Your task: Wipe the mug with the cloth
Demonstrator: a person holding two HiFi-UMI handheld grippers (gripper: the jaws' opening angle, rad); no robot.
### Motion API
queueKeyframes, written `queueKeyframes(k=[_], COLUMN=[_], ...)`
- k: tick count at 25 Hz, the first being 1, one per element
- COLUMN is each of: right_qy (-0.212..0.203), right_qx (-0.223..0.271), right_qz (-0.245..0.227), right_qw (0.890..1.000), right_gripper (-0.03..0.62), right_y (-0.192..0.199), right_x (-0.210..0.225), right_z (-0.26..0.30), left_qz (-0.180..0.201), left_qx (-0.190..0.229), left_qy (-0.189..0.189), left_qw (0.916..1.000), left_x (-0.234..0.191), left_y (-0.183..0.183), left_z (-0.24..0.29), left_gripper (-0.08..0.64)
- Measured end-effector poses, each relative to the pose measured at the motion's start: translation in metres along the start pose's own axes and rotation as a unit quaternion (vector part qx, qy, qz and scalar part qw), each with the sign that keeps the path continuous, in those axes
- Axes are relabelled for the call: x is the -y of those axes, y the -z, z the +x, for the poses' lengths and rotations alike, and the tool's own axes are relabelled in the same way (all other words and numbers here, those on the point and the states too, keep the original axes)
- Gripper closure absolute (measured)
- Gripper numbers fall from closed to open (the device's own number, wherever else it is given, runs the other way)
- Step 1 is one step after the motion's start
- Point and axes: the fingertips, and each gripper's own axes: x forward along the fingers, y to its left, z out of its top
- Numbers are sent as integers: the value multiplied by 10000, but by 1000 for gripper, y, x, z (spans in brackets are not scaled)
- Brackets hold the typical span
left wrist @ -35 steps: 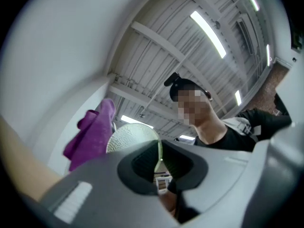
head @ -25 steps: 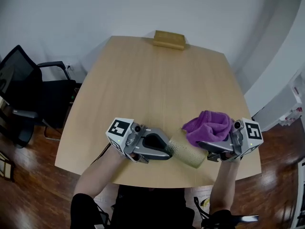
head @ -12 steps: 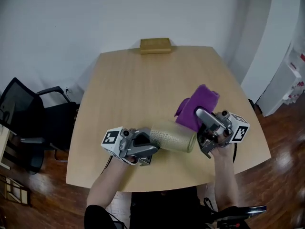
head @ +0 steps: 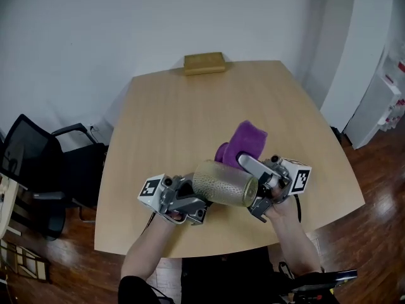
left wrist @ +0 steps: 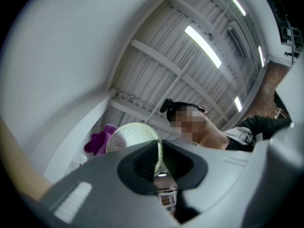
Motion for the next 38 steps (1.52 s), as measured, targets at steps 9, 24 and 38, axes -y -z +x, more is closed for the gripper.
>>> queueKeyframes(k=[9, 24, 38], right_qy=[1096, 1162, 1510], right_qx=[766, 765, 398], right_qz=[57, 371, -2910], right_qw=[9910, 9896, 9439], right_gripper=[535, 535, 535], right_y=[-15, 24, -20], right_x=[33, 53, -5], right_z=[-41, -21, -24], left_qz=[65, -92, -323], left_qx=[841, 995, 1873], left_qy=[-463, -578, -1369], left_qw=[9954, 9933, 9722], left_x=[-14, -22, -51], left_y=[-28, -25, -48], left_z=[3, -6, -42], left_gripper=[517, 514, 515])
